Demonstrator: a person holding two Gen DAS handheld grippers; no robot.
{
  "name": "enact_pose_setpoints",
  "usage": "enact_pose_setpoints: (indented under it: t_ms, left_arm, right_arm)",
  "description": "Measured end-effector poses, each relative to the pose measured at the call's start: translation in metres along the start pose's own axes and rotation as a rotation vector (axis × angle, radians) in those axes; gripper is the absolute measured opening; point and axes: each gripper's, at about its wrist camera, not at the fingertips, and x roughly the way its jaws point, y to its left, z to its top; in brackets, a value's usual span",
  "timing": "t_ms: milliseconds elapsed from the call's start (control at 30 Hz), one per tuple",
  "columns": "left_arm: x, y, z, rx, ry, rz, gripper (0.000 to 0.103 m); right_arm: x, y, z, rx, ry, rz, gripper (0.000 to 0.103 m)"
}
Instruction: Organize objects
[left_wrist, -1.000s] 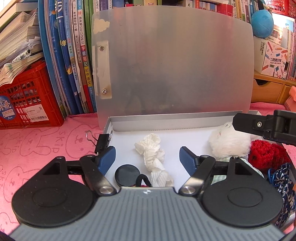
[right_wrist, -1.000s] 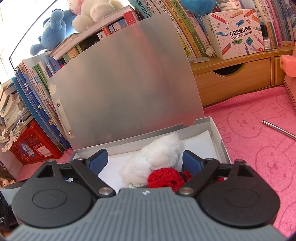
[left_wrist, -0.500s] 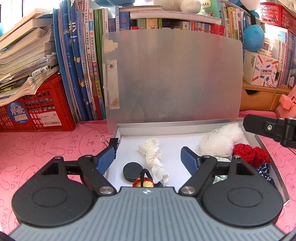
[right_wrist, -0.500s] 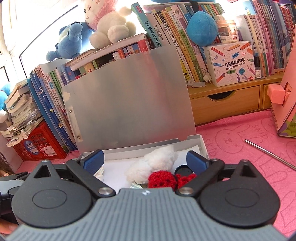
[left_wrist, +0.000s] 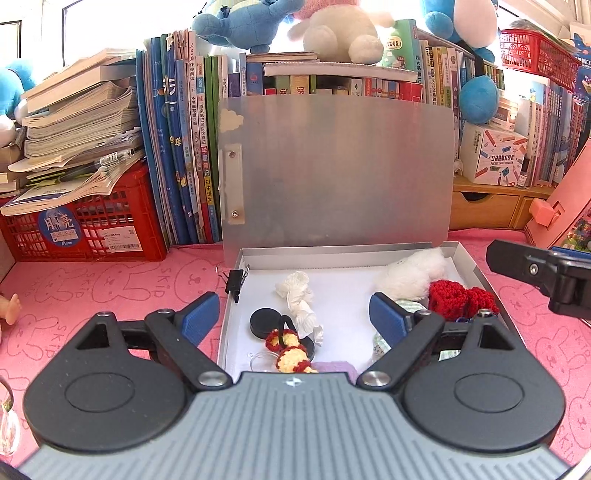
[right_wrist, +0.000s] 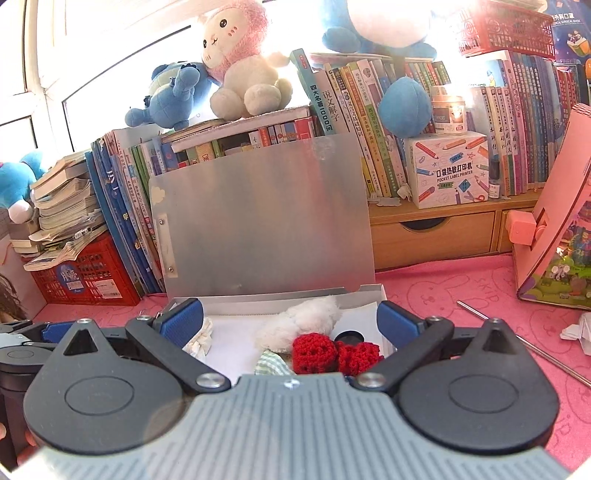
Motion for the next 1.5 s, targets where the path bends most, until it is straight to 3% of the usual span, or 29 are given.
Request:
enact_pose_setpoints:
  t_ms: [800, 967, 1500]
  left_arm:
    - [-0.105, -0.007, -0.072, 0.039, -0.074, -0.051, 0.091]
    - [-0.122, -0.009, -0.082, 0.037, -0.098, -0.068, 0.091]
    - [-0.13, -0.023, -0.118, 0.056, -0.083, -0.079, 0.091]
  right_arm:
    - [-0.097, 0.01, -0.041, -0.099, -0.045, 0.051, 0.103]
    - [-0.114, 0.014, -0.05, -0.137, -0.067, 0.03, 0.103]
    - [-0.128, 0.003, -0.084, -0.149, -0.05, 0.009, 0.103]
